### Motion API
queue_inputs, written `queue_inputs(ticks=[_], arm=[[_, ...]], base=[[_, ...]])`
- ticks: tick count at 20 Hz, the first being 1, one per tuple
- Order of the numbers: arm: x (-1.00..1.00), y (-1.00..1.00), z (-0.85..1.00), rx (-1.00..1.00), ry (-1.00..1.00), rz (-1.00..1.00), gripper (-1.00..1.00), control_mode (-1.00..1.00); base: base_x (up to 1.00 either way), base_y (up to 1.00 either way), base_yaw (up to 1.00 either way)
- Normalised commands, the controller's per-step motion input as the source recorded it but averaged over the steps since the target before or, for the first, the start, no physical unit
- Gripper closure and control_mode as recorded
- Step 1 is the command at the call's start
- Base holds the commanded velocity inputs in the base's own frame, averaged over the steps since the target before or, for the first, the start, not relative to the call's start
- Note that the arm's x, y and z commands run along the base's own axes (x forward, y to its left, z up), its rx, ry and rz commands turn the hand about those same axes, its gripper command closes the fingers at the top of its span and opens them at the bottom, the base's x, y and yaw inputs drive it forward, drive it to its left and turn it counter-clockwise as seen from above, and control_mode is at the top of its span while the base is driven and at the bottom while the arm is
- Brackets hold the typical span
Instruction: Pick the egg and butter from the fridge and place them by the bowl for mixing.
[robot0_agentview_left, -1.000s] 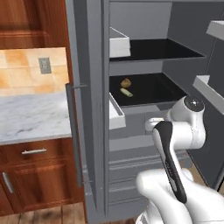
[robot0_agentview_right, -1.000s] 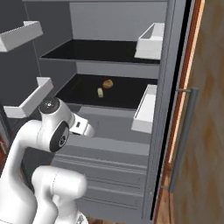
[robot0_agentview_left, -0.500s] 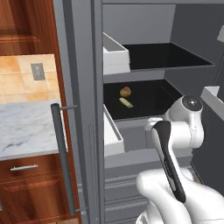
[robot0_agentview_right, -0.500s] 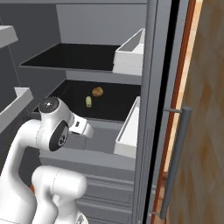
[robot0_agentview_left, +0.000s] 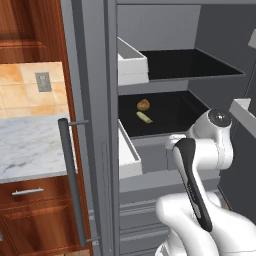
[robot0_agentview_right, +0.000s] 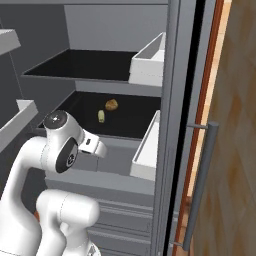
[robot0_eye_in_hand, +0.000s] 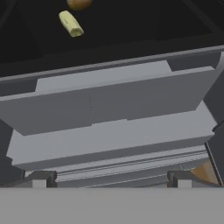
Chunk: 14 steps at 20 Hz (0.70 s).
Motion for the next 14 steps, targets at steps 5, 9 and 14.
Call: queue_inputs(ticks=[5, 9, 14], arm=[[0.0, 0.0, 0.0, 0.0, 0.0, 0.0, -1.0, 1.0], [-0.01, 0.0, 0.14, 0.01, -0.15, 0.06, -1.0, -1.0], [0.15, 0.05, 0.44, 0.01, -0.17, 0.11, -1.0, -1.0]], base=[[-0.04, 0.0, 0.01], [-0.04, 0.0, 0.04], [0.0, 0.0, 0.0]])
